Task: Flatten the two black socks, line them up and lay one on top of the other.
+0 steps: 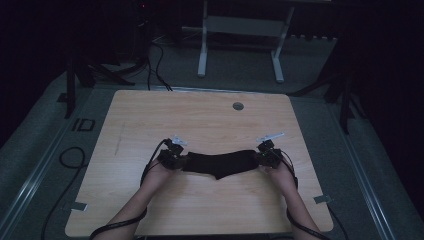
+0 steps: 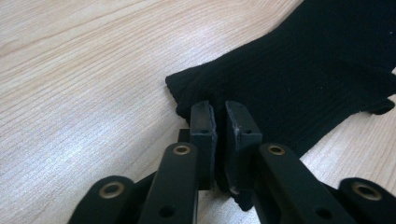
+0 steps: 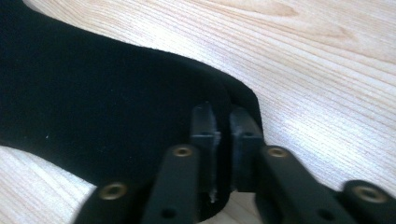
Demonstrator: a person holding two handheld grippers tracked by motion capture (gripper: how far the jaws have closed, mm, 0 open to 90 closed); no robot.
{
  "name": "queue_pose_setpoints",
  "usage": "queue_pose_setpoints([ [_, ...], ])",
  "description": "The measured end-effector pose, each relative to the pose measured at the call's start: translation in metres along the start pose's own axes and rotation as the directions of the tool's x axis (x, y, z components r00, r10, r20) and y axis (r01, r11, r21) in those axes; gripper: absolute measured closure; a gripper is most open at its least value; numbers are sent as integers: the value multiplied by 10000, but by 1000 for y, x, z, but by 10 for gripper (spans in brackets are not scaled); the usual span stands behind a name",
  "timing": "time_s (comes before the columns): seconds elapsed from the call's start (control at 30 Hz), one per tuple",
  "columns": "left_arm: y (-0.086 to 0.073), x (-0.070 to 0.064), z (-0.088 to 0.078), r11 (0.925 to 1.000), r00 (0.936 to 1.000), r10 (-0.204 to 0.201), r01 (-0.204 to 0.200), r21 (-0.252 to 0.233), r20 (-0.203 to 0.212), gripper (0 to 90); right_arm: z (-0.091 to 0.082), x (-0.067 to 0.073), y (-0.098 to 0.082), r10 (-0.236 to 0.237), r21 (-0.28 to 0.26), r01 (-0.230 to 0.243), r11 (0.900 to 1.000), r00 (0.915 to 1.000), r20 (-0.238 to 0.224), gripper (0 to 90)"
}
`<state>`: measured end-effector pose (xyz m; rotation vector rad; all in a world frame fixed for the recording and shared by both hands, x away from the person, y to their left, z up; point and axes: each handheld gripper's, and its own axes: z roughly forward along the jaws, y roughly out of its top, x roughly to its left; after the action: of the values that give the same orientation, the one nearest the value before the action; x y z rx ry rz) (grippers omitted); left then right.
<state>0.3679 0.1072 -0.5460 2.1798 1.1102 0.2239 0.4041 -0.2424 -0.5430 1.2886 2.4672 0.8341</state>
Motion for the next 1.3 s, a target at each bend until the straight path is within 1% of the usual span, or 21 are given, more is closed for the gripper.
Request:
queue_pose_setpoints([
  [0.03, 0, 0, -2, 9999, 10000, 62, -61, -112, 4, 780, -2, 0, 1, -29, -61, 28, 10000, 9999, -129, 711],
  [0.07, 0, 0, -4, 9998, 10000, -22, 21, -219, -69, 746, -5, 0, 2, -32, -190, 27, 9998, 9997, -240, 658],
  [0.1, 0, 0, -7, 9995, 9998, -67, 61, -318, -179, 716, -8, 0, 3, -60, -338, 50, 9994, 9996, -293, 637],
  [0.2, 1, 0, -18, 9954, 9984, -122, 70, -956, -545, 647, -20, 0, 6, -104, -718, 91, 9974, 9998, -171, 609],
  [0.27, 2, -2, -25, 9913, 9982, -118, 39, -1317, -592, 647, -29, 1, 8, -69, -1093, 45, 9940, 9997, -215, 609],
  [0.3, 2, -3, -27, 9898, 9985, -35, -44, -1421, -549, 649, -33, 2, 8, -140, -1217, 116, 9925, 9997, -182, 631],
  [0.33, 2, -6, -28, 9891, 9985, 156, -231, -1451, -529, 670, -35, 5, 8, -253, -1299, 235, 9913, 9996, -121, 697],
  [0.4, 1, -12, -26, 9889, 9975, 483, -550, -1379, -514, 776, -36, 10, 6, -520, -1372, 518, 9892, 9986, 18, 820],
  [0.43, 0, -15, -24, 9882, 9952, 698, -784, -1313, -687, 799, -34, 13, 4, -618, -1349, 622, 9889, 9981, 72, 869],
  [0.47, -1, -18, -21, 9867, 9935, 860, -953, -1314, -752, 847, -32, 15, 2, -708, -1334, 717, 9885, 9974, 118, 896],
  [0.5, -3, -21, -19, 9827, 9921, 1057, -1146, -1453, -678, 855, -29, 16, 0, -743, -1289, 763, 9887, 9970, 205, 898],
  [0.53, -6, -23, -15, 9810, 9899, 1199, -1298, -1442, -751, 855, -26, 17, -2, -766, -1221, 783, 9894, 9969, 182, 898],
  [0.57, -8, -24, -12, 9798, 9864, 1382, -1493, -1333, -885, 882, -22, 17, -4, -779, -1087, 785, 9910, 9969, 106, 899],
  [0.6, -11, -25, -8, 9801, 9838, 1500, -1610, -1165, -981, 892, -18, 18, -6, -867, -995, 880, 9911, 9961, 168, 899],
  [0.67, -15, -24, -1, 9832, 9846, 1549, -1616, -850, -806, 898, -11, 19, -9, -1036, -736, 1053, 9917, 9943, 265, 899],
  [0.7, -18, -24, 2, 9830, 9830, 1600, -1670, -765, -896, 900, -8, 20, -10, -1046, -646, 1062, 9922, 9941, 278, 899],
  [0.77, -21, -22, 2, 9846, 9864, 1447, -1513, -879, -775, 900, -2, 19, -11, -1049, -440, 1064, 9934, 9939, 341, 900],
  [0.87, -21, -20, 2, 9852, 9870, 1391, -1462, -894, -809, 900, 1, 18, -10, -918, -449, 932, 9946, 9953, 306, 900],
  [0.93, -21, -18, 2, 9856, 9865, 1369, -1447, -876, -895, 900, 4, 19, -7, -964, -415, 978, 9943, 9947, 345, 900],
  [1.07, -19, -9, 2, 9881, 9906, 1151, -1219, -939, -746, 900, 8, 19, 0, -899, -433, 912, 9949, 9954, 317, 900],
  [1.3, -16, 4, 2, 9897, 9901, 1042, -1125, -883, -938, 900, 15, 22, 8, -812, -507, 820, 9953, 9965, 174, 899],
])
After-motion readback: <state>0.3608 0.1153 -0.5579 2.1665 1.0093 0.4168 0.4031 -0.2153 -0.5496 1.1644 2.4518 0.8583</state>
